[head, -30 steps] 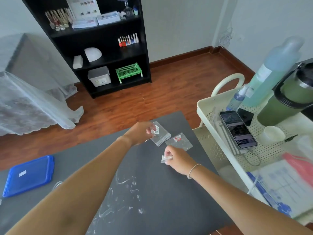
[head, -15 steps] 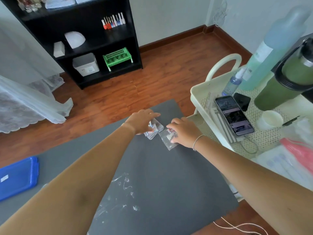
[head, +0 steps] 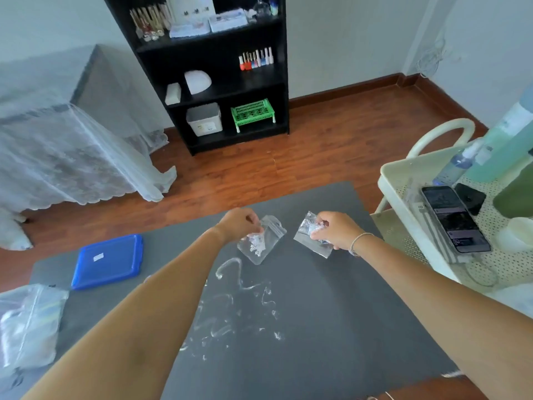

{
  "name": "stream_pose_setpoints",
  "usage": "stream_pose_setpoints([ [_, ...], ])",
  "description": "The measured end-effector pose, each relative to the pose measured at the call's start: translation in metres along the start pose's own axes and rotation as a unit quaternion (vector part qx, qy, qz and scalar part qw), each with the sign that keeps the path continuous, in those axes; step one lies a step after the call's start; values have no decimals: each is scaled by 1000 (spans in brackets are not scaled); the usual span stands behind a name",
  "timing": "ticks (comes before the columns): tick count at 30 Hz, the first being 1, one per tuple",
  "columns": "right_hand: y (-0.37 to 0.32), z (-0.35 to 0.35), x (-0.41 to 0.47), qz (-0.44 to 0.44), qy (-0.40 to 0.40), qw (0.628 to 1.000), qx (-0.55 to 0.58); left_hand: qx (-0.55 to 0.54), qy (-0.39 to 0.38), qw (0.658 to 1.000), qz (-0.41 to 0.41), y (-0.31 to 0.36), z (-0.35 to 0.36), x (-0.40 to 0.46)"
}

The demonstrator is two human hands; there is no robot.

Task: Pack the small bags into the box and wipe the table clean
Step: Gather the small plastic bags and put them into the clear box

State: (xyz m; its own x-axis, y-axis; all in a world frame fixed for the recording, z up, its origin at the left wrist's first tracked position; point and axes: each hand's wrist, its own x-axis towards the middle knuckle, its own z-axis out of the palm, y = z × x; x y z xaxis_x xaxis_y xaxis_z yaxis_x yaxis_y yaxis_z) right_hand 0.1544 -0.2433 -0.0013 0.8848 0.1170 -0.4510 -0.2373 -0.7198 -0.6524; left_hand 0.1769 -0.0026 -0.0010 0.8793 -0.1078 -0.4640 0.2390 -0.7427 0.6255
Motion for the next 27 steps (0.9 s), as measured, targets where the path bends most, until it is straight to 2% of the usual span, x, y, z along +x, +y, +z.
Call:
stream_pose_setpoints([
  [4, -76, 30, -4, -47, -38, 997, 48, -96, 81, 992, -5, -43, -73, -54],
  [10, -215, 119, -18, -180, -98, 979, 9, -184, 209, 959, -59, -149, -184, -165],
  [15, -313, 213, -39, -251, -173, 952, -22, -223, 281, 924, -131, -250, -224, -252],
  [21, -371, 295, -47, -277, -204, 937, -64, -180, 277, 929, -167, -314, -210, -271],
  [27, -403, 326, -43, -306, -189, 928, -100, -37, 287, 948, -133, -346, -205, -266],
])
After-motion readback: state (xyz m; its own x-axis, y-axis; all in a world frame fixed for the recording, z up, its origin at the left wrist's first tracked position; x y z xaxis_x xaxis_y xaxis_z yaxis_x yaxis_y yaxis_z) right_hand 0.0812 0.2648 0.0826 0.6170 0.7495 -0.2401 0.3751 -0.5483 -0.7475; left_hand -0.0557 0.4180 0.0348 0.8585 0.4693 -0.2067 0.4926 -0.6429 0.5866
